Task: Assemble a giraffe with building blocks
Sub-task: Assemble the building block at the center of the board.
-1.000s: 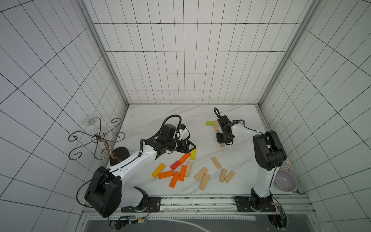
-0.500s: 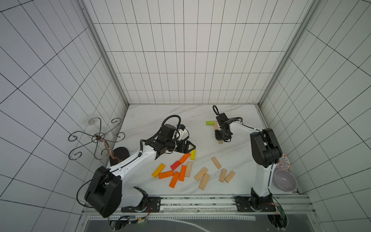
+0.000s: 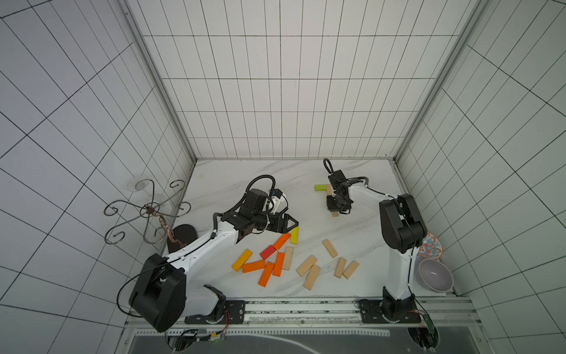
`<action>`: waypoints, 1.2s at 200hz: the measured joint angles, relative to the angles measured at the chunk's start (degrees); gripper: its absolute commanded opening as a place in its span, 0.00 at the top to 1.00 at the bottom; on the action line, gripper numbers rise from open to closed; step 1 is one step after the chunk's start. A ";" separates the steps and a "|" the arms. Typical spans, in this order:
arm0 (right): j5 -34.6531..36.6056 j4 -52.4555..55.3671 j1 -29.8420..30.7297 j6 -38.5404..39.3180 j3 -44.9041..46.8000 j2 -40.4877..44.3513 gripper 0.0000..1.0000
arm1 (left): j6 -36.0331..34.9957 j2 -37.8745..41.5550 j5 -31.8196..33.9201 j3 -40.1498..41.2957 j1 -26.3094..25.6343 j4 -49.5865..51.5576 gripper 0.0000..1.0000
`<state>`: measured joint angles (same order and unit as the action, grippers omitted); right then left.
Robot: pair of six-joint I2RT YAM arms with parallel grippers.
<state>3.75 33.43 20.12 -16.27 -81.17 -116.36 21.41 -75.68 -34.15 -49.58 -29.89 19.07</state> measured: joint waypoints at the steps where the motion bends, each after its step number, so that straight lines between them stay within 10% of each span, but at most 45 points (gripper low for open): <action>1: 0.00 0.00 0.00 0.00 -0.02 0.00 0.81 | 0.00 0.00 0.00 0.00 0.00 0.00 0.23; 240: -0.20 0.24 0.02 -0.61 -1.03 -0.48 0.48 | 0.02 0.00 -0.04 0.00 0.33 0.00 0.23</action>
<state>3.55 33.67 20.14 -16.88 -82.19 -116.84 21.43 -75.68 -34.20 -49.58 -29.56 19.07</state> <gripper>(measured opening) 0.497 0.769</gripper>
